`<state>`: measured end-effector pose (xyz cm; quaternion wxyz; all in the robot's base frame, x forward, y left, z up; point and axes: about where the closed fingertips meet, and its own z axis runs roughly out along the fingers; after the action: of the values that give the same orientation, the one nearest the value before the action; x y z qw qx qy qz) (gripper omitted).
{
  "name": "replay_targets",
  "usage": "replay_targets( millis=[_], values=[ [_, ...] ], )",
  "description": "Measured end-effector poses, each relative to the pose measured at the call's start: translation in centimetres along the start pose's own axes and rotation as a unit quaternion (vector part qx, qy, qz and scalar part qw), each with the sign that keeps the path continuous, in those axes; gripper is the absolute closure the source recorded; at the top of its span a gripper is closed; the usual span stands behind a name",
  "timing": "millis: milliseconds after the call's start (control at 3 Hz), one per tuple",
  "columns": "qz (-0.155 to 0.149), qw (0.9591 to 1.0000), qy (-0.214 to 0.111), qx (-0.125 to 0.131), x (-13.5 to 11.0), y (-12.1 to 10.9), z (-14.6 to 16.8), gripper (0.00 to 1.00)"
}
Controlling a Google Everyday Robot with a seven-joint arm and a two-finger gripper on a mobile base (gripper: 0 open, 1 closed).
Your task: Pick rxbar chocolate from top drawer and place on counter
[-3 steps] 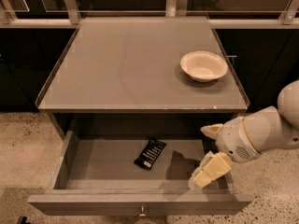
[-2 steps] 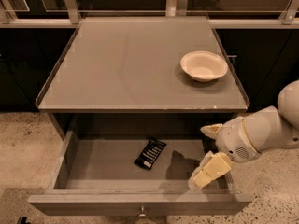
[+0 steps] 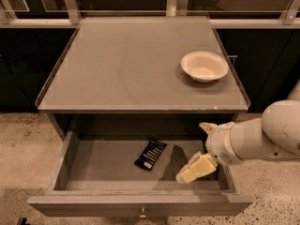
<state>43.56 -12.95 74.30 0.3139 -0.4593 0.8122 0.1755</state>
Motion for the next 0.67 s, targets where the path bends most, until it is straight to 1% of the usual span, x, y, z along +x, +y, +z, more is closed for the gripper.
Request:
replay_targets(
  millis=[333, 667],
  values=[
    [-0.001, 1.0000, -0.001, 0.001, -0.08, -0.07, 0.04, 0.00],
    [0.021, 0.9997, -0.010, -0.001, 0.67, -0.35, 0.72, 0.00]
  ],
)
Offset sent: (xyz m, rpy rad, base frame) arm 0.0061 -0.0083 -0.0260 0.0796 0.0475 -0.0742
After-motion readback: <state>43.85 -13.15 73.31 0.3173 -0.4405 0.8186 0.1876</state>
